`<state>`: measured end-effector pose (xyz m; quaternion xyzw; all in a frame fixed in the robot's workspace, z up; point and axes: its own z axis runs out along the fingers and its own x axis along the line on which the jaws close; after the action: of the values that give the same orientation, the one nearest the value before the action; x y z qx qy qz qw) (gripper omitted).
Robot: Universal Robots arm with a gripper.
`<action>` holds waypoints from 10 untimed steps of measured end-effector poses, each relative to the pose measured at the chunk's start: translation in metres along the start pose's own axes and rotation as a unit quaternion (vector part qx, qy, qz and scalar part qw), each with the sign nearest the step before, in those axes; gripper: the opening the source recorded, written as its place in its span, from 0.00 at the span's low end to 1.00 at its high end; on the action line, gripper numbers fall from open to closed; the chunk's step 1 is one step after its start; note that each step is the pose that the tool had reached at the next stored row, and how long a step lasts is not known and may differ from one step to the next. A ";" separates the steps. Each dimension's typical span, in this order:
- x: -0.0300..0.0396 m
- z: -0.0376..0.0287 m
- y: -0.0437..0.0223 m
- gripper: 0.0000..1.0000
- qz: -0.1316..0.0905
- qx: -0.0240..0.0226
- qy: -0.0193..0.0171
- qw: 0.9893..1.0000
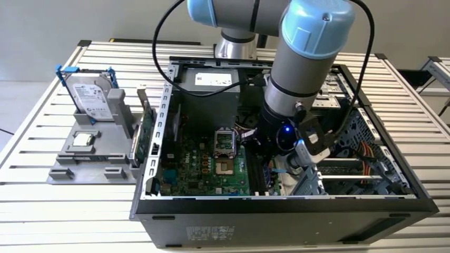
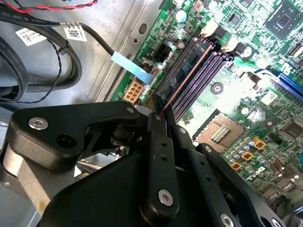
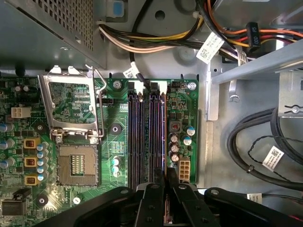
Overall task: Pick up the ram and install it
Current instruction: 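Insert the ram into the slot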
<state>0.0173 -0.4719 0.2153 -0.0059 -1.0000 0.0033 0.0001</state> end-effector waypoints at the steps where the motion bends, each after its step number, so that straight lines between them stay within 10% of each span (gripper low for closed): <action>1: 0.0000 0.0000 0.0000 0.00 0.001 0.000 0.000 1.000; 10: 0.0003 0.0035 0.0000 0.00 0.008 0.000 0.000 1.000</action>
<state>0.0170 -0.4720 0.2118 -0.0138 -0.9999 0.0033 0.0001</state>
